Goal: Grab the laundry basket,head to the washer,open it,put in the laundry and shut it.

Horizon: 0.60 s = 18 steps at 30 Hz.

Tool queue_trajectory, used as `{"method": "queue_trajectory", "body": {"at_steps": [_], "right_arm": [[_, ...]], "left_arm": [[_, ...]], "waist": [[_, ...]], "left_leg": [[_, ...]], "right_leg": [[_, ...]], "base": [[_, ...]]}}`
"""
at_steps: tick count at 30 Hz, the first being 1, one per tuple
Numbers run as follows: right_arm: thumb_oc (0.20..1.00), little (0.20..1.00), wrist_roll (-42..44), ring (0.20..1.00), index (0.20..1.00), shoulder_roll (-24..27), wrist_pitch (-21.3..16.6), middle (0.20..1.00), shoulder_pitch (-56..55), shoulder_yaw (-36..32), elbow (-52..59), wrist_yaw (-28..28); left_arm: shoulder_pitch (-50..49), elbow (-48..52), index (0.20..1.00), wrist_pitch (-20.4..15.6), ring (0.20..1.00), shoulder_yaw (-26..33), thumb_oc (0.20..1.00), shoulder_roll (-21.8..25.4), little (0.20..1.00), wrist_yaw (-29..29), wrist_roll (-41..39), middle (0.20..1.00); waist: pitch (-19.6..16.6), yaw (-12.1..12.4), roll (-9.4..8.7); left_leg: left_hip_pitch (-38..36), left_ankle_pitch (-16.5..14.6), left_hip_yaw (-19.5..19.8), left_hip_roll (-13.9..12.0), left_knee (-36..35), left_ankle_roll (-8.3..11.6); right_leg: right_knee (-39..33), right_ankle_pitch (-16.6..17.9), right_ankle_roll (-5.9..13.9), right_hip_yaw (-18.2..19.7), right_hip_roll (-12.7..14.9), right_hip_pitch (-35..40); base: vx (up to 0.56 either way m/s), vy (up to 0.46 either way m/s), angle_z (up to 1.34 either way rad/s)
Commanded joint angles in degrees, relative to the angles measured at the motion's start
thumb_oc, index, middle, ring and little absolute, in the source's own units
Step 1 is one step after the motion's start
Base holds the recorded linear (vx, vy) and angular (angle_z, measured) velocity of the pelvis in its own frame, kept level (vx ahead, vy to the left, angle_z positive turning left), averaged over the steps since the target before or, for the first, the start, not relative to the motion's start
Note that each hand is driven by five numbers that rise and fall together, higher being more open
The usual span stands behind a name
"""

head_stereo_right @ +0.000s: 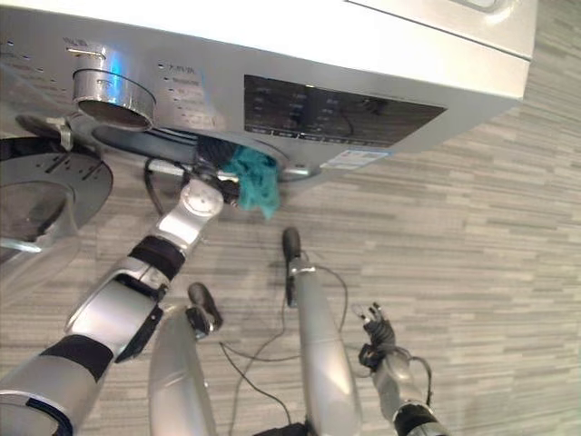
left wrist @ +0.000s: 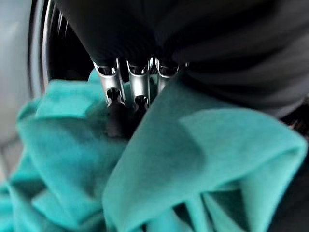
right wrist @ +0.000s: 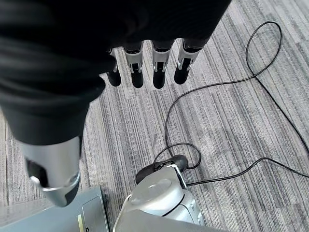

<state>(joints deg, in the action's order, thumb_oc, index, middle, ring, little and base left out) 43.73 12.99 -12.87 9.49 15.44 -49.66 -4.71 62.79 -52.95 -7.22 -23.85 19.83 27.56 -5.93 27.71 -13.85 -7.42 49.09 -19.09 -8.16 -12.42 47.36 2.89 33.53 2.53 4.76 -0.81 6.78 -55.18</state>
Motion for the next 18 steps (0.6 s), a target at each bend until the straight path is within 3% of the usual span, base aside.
{"method": "queue_trajectory", "body": {"at_steps": [1,6,13,14,15,16,17,18], "right_arm": [[1.0,1.0,0.3,1.0,1.0,3.2,-1.4,1.0,-5.3,1.3,2.9,0.0],[1.0,1.0,0.1,1.0,1.0,3.7,-1.0,1.0,-4.9,1.7,3.6,-0.1],[1.0,1.0,0.6,1.0,1.0,4.9,-1.2,1.0,-4.4,3.6,6.2,-0.2],[1.0,1.0,0.7,1.0,1.0,5.1,-1.1,1.0,-4.0,4.0,6.4,-0.3],[1.0,1.0,0.9,1.0,1.0,5.2,-0.9,1.0,-3.4,3.8,6.9,-0.4],[1.0,1.0,0.9,1.0,1.0,5.2,-0.9,1.0,-3.3,3.7,6.9,-0.4],[1.0,1.0,1.1,1.0,1.0,5.1,-0.3,1.0,-2.6,3.5,7.2,-0.6],[1.0,1.0,1.2,1.0,1.0,5.2,-0.1,1.0,-2.6,3.6,7.2,-0.6]], "left_arm": [[1.9,2.7,0.2,-1.9,0.2,4.0,0.2,0.2,0.2,5.2,-0.6,0.2],[4.2,2.5,0.2,-3.9,0.2,5.9,0.2,1.3,0.2,3.8,-7.9,0.2],[16.1,-1.4,0.2,-6.5,0.2,3.5,0.2,0.1,0.2,0.5,-19.9,0.2],[18.5,-2.6,0.2,-7.1,0.2,3.3,0.2,-0.8,0.2,-0.8,-24.6,0.2],[22.1,-4.1,0.2,-8.2,0.2,3.4,0.2,-1.2,0.2,-3.9,-34.1,0.2],[22.3,-4.3,0.2,-8.3,0.2,3.4,0.2,-1.2,0.2,-4.1,-34.4,0.2],[25.8,-6.0,0.2,-8.6,0.2,3.5,0.2,-1.3,0.2,-6.2,-43.0,0.2],[27.7,-5.5,0.2,-9.1,0.2,3.1,0.2,-0.6,0.2,-6.1,-44.6,0.2]], "waist": [[-2.8,0.2,1.0],[-2.4,-0.1,0.99],[-2.1,-1.5,0.7],[-2.3,-2.0,0.65],[-2.6,-2.5,0.86],[-2.5,-2.4,0.87],[-2.7,-2.7,1.39],[-2.9,-2.9,1.65]], "left_leg": [[-0.3,0.4,4.0,-2.3,-1.8,3.05],[-0.5,1.0,3.8,-2.2,-3.2,3.44],[-1.1,1.9,3.2,-2.8,-5.1,3.93],[-1.1,2.0,3.1,-3.0,-5.4,4.01],[-1.3,2.2,2.8,-3.1,-5.7,4.15],[-1.3,2.2,2.8,-3.2,-5.8,4.16],[-1.6,2.4,2.5,-3.2,-6.4,4.25],[-1.8,2.5,2.3,-3.3,-6.8,4.32]], "right_leg": [[-2.8,-4.6,4.17,-1.0,2.6,0.7],[-4.0,-3.9,4.18,-1.0,2.4,0.6],[-5.4,-3.1,4.08,-0.7,1.5,0.2],[-5.6,-2.9,4.12,-0.7,1.3,0.0],[-6.2,-2.6,4.13,-0.4,1.0,0.0],[-6.2,-2.6,4.12,-0.4,0.9,0.0],[-6.9,-2.3,4.27,-0.3,0.6,0.0],[-7.3,-2.0,4.35,-0.2,0.4,-0.1]], "base": [[0.0,0.0,0.0],[0.0,-0.006,0.0],[0.01,-0.02,-0.02],[0.04,-0.039,-0.02],[0.03,-0.029,-0.03],[0.05,-0.018,-0.05],[0.04,-0.005,-0.04],[0.05,0.001,-0.04]]}}
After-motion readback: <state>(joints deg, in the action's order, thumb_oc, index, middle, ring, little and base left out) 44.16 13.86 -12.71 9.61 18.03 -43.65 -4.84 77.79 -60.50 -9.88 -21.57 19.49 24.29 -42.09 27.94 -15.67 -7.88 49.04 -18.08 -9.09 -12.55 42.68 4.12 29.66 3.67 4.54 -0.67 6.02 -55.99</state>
